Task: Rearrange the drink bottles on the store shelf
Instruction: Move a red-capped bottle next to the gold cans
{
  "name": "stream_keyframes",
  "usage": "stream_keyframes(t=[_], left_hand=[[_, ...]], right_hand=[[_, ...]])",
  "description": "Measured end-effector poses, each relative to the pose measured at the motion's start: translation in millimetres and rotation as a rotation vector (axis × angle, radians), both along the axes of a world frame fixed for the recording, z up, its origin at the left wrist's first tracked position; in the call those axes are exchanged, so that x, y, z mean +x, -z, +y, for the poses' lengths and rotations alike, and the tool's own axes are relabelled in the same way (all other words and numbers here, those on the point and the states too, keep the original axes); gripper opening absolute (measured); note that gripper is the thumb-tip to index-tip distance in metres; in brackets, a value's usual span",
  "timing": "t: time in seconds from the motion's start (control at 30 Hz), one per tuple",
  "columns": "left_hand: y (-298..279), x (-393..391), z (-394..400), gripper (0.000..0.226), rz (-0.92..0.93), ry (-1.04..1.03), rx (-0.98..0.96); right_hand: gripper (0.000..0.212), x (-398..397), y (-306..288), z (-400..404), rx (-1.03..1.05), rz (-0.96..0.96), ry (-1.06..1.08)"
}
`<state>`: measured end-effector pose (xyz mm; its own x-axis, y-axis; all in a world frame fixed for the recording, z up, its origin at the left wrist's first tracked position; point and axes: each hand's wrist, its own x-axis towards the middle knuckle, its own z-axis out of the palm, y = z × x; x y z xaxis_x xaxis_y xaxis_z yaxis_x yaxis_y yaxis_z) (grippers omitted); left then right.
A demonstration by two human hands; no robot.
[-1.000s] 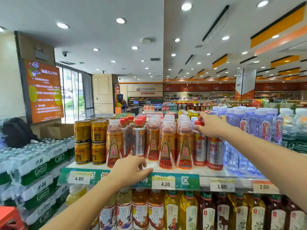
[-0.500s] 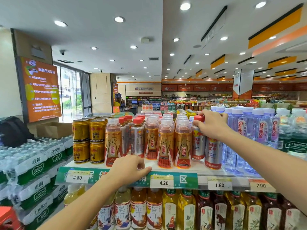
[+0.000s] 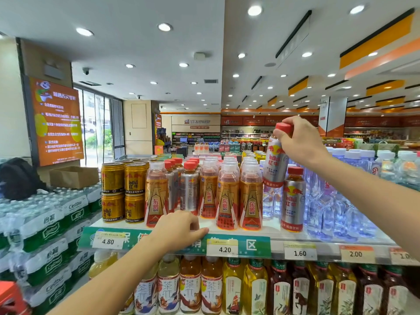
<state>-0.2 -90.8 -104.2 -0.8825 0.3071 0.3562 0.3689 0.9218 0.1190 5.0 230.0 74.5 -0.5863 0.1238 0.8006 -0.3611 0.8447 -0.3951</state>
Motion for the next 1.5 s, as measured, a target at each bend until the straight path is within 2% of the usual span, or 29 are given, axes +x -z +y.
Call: stream_keyframes(t=[0.23,0.37,0.6,0.7,0.93,1.1,1.3,1.5], left_hand=[[-4,1,-1,0.046,-0.05,0.029,0.011],[-6,2,-6,0.045,-0.033,0.05,0.041],[-29,6,-35,0.039,0.147,0.066,0.31],[-37,9,-52,0.038,0.17,0.04,0.378],[-27,7,-74,0.037,0.159,-0.022,0.326],[-22,8,-85,0.029,0.152,-0.046,0.311],[-18,6,-95,0.024,0.145,-0.069,0.312],[-12,3,-97,0.022,0.125,-0.073,0.307]], right_hand=[[0.044,33,-40,0,-0.01,0.017,-0.039],[0.042,49,-50,-20,0.057,-0.017,-0.073],[0.031,51,-34,-100,0.063,-0.141,-0.275],[0.032,40,-16,-137,0.104,-0.182,-0.31],[0.031,0,29,-191,0.153,-0.296,-0.309],[0.02,-22,49,-203,0.163,-0.332,-0.296],[0.028,-39,61,-208,0.188,-0.336,-0.249],[0.028,-51,72,-213,0.179,-0.354,-0.217]])
